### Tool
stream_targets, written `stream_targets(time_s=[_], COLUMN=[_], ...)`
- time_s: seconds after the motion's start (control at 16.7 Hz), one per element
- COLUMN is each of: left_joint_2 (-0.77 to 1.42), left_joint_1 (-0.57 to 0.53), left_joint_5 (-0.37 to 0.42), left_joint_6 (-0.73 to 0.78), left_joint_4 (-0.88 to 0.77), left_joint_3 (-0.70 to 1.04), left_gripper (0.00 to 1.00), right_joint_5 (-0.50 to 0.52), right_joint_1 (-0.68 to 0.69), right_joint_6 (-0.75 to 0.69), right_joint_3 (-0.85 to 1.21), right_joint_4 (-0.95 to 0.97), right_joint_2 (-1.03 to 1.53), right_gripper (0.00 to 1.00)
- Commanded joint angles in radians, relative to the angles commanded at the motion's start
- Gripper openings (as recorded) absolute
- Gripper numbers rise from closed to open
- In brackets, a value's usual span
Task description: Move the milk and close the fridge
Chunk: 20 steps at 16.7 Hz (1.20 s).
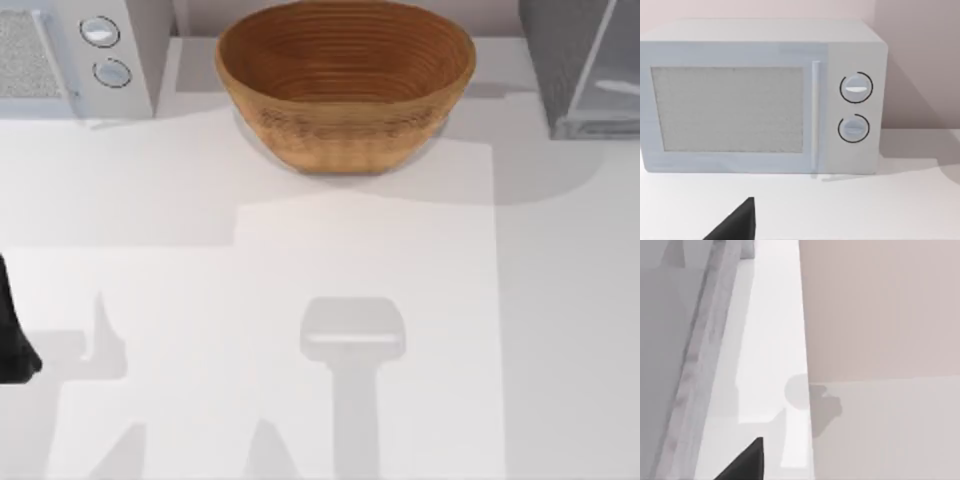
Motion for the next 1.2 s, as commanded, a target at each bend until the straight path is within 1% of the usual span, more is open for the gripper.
stream_targets(time_s=[0.18,0.36,0.42,0.48,0.66,0.78,0.9,1.2], left_joint_2=[0.0,0.0,0.0,0.0,0.0,0.0,0.0,0.0], left_joint_1=[0.0,0.0,0.0,0.0,0.0,0.0,0.0,0.0], left_joint_5=[0.0,0.0,0.0,0.0,0.0,0.0,0.0,0.0], left_joint_6=[0.0,0.0,0.0,0.0,0.0,0.0,0.0,0.0], left_joint_4=[0.0,0.0,0.0,0.0,0.0,0.0,0.0,0.0], left_joint_3=[0.0,0.0,0.0,0.0,0.0,0.0,0.0,0.0], left_gripper=[1.0,1.0,1.0,1.0,1.0,1.0,1.0,1.0], right_joint_5=[0.013,0.013,0.014,0.016,0.079,0.152,0.239,0.483], right_joint_1=[0.023,0.023,-0.003,-0.002,0.062,0.141,0.25,0.638], right_joint_6=[0.055,0.055,0.05,0.051,0.106,0.17,0.226,0.407], right_joint_3=[-0.012,-0.012,-0.038,-0.039,-0.067,-0.096,-0.124,-0.198], right_joint_4=[0.056,0.056,0.074,0.075,0.107,0.15,0.194,0.29], right_joint_2=[-0.007,-0.007,0.001,0.001,-0.01,-0.033,-0.062,-0.126], right_gripper=[1.0,1.0,1.0,1.0,1.0,1.0,1.0,1.0])
